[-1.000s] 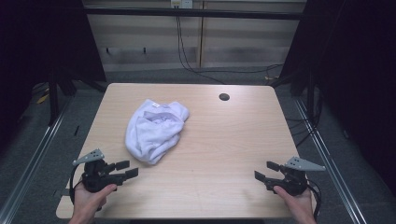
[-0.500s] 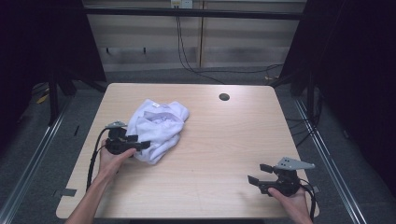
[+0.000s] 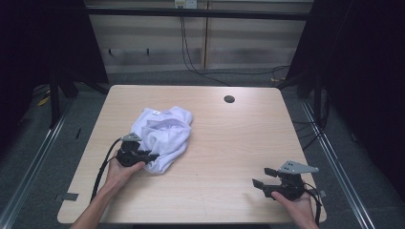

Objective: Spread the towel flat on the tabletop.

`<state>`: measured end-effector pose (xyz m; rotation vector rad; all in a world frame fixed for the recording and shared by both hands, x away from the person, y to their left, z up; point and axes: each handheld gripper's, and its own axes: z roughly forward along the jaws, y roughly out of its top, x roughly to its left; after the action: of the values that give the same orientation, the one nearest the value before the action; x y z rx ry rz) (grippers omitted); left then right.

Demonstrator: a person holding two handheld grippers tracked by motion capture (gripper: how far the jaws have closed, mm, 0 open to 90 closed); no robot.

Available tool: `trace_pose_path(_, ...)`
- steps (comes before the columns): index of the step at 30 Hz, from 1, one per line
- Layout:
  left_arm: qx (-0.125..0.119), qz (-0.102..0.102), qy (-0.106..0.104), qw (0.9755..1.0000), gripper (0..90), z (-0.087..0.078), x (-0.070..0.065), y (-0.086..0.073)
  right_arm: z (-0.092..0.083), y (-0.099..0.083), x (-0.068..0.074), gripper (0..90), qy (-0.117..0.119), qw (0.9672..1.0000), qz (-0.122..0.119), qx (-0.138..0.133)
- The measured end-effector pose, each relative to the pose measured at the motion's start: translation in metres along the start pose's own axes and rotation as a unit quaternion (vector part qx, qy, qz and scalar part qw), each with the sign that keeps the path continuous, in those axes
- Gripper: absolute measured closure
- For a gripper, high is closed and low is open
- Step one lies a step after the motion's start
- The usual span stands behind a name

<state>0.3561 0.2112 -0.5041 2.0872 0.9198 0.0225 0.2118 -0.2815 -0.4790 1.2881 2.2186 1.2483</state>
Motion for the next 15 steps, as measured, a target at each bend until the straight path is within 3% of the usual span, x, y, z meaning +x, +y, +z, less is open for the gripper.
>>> trace_pose_path(3, 0.012, 0.019, -0.023, 0.9995, 69.1, 0.000, -0.016, -0.005, 0.001, 0.002, 0.003, 36.8, 0.007, 1.0000, -0.006, 0.000)
trace_pose_path(7, 0.025, 0.044, -0.059, 0.9970, 69.0, 0.006, -0.042, -0.010, 0.003, 0.005, 0.007, 41.5, 0.014, 0.9998, -0.012, -0.003)
trace_pose_path(9, 0.031, 0.055, -0.064, 0.9960, 69.0, 0.008, -0.056, -0.012, 0.005, 0.008, 0.010, 41.9, 0.022, 0.9996, -0.019, -0.004)
trace_pose_path(15, 0.050, 0.090, -0.101, 0.9895, 67.8, 0.010, -0.097, -0.022, 0.016, 0.016, 0.021, 44.6, 0.036, 0.9989, -0.032, -0.004)
